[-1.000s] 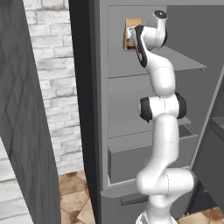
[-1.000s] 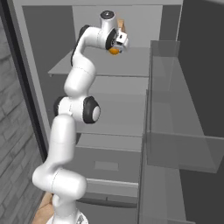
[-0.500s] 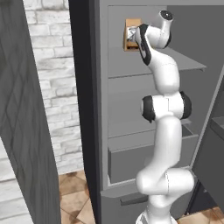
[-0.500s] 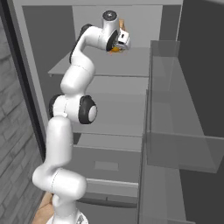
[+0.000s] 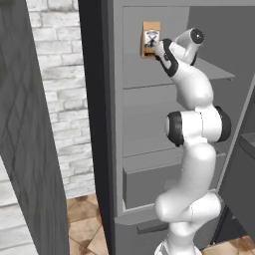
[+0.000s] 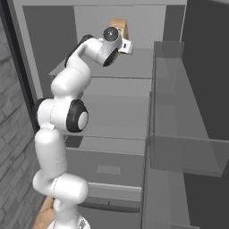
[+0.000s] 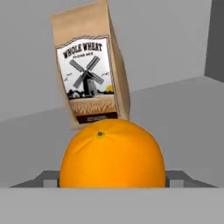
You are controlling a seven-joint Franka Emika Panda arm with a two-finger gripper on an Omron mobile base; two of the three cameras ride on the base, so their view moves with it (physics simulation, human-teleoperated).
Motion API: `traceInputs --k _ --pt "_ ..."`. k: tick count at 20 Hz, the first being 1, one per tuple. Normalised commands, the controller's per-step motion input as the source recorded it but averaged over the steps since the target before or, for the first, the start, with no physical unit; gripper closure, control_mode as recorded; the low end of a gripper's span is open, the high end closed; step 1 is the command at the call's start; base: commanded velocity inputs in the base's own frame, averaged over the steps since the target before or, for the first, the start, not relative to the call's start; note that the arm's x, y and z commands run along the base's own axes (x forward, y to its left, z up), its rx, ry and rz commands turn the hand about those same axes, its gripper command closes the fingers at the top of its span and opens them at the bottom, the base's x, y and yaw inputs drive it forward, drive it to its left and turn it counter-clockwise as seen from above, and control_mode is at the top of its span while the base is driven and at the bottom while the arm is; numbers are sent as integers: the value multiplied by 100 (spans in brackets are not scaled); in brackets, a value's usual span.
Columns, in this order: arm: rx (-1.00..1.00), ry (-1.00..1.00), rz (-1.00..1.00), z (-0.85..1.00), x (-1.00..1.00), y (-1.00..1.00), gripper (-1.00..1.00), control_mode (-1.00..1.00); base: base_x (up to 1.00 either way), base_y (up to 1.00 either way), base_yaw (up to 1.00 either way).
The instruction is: Pick the apple and orange from the fridge and place them on the plate next to the blender to make a fruit smoothie.
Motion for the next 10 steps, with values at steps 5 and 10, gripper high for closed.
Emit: traceInputs --k 5,10 --pt "0 -30 -1 27 -96 0 100 -100 0 0 0" --pt "0 -22 0 51 -100 0 100 -100 0 0 0"
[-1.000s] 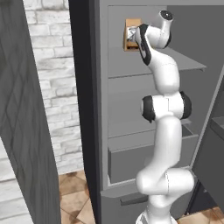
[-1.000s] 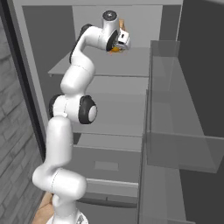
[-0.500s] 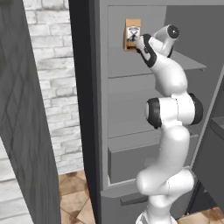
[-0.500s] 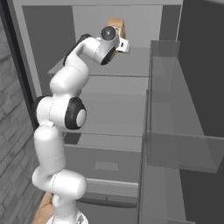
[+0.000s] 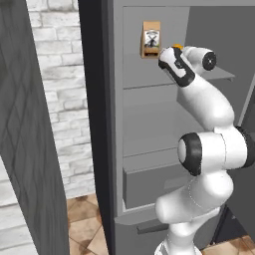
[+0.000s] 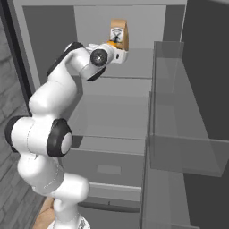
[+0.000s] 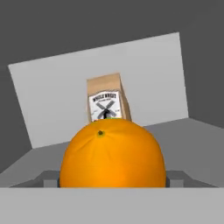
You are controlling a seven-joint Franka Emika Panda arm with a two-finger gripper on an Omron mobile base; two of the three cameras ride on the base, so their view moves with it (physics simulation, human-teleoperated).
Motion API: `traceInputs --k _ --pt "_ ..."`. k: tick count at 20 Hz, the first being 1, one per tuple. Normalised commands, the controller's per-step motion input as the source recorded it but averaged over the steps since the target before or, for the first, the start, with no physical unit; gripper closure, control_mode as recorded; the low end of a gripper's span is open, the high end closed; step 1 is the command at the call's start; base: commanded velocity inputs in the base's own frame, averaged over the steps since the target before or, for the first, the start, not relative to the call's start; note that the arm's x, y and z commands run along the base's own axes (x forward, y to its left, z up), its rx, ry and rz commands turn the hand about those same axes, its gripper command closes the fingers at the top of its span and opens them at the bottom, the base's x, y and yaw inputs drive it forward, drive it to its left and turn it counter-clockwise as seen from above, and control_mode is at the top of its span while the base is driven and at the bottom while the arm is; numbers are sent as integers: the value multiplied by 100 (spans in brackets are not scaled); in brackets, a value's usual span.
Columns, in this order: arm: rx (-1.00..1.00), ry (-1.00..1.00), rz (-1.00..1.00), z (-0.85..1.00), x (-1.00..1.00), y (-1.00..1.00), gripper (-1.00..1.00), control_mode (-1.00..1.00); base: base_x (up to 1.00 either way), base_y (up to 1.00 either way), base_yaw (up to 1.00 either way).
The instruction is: Pick the apple and orange from the fridge and place them on the plate next to the blender to make a fruit smoothie.
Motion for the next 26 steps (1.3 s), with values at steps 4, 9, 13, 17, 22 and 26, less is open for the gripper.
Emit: traceInputs --k 4,9,13,17,22,26 --pt "0 -9 0 70 -100 0 100 -100 0 0 0" --pt "0 1 0 58 -100 0 100 -100 0 0 0" --pt "2 17 0 36 -100 0 100 -100 0 0 0" --pt "5 25 0 32 -100 0 100 -100 0 0 0" --pt "6 30 0 24 -100 0 100 -100 0 0 0" --pt "7 28 0 14 -100 0 100 -100 0 0 0"
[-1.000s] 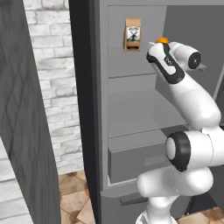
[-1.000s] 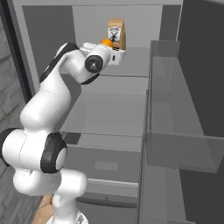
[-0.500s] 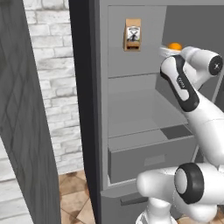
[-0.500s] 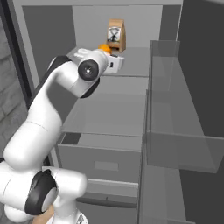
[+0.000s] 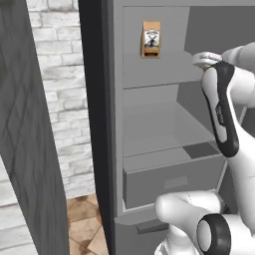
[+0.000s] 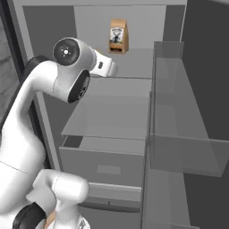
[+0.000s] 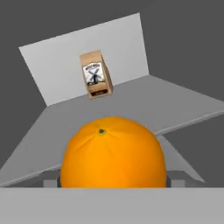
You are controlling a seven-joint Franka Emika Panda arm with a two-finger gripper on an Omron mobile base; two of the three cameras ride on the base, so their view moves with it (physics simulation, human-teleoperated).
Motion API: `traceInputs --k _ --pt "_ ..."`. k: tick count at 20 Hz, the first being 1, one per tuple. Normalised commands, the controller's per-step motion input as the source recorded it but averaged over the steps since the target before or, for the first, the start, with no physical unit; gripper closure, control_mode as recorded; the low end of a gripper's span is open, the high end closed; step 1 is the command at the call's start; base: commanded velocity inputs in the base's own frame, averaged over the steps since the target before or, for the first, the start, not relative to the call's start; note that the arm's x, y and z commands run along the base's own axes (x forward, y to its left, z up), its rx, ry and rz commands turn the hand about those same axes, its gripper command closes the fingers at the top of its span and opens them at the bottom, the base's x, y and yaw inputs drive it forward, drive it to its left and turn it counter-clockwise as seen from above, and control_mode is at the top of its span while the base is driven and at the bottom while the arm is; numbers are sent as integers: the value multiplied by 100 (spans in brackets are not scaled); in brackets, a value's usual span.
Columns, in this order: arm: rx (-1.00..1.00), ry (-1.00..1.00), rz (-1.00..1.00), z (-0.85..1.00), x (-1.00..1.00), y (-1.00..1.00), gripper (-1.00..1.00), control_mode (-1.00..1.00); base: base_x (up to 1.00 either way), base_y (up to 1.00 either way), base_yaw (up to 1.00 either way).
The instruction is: Pick the apple and orange from the fridge and place them on the plate next to the blender to make a fruit smoothie.
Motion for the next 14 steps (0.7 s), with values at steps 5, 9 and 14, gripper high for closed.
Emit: traceInputs --k 5,9,14 --pt "1 25 0 -2 -100 12 100 -100 0 0 0" --pt "0 14 1 -29 -100 30 100 -100 0 0 0" --pt "-1 -3 7 -23 -41 20 100 -100 0 0 0"
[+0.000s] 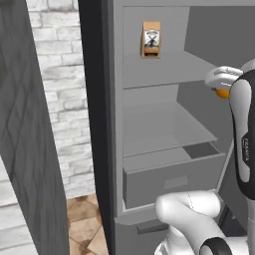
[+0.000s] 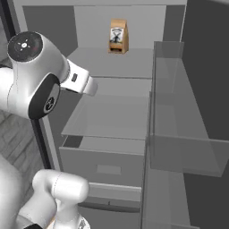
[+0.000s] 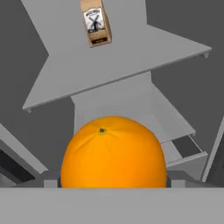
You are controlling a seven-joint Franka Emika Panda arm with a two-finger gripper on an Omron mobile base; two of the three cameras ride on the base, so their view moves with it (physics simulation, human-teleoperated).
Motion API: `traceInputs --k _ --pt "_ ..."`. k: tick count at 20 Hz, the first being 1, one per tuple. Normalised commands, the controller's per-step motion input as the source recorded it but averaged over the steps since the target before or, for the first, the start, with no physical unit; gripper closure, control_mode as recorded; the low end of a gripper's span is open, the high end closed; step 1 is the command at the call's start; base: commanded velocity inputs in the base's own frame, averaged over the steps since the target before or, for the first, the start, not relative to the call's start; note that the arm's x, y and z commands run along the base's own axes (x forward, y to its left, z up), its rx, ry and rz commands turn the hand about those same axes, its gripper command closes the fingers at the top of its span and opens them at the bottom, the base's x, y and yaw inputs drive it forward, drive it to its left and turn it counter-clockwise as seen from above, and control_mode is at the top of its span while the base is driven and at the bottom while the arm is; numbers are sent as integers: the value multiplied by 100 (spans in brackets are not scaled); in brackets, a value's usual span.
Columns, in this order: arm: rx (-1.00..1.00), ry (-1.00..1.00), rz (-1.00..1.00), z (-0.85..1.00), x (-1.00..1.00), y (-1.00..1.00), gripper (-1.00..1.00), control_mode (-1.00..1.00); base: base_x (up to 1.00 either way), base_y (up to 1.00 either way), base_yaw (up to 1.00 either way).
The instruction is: Pick the apple and orange from the fridge and place them on the plate next to the blender to make a fruit smoothie.
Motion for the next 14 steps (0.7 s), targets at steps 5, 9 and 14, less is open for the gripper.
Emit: traceInputs --k 5,9,14 --pt "0 -1 0 0 0 0 100 -100 0 0 0" --pt "0 1 0 -1 -17 0 100 -100 0 0 0" --pt "0 1 0 -1 -15 0 100 100 -78 0 -10"
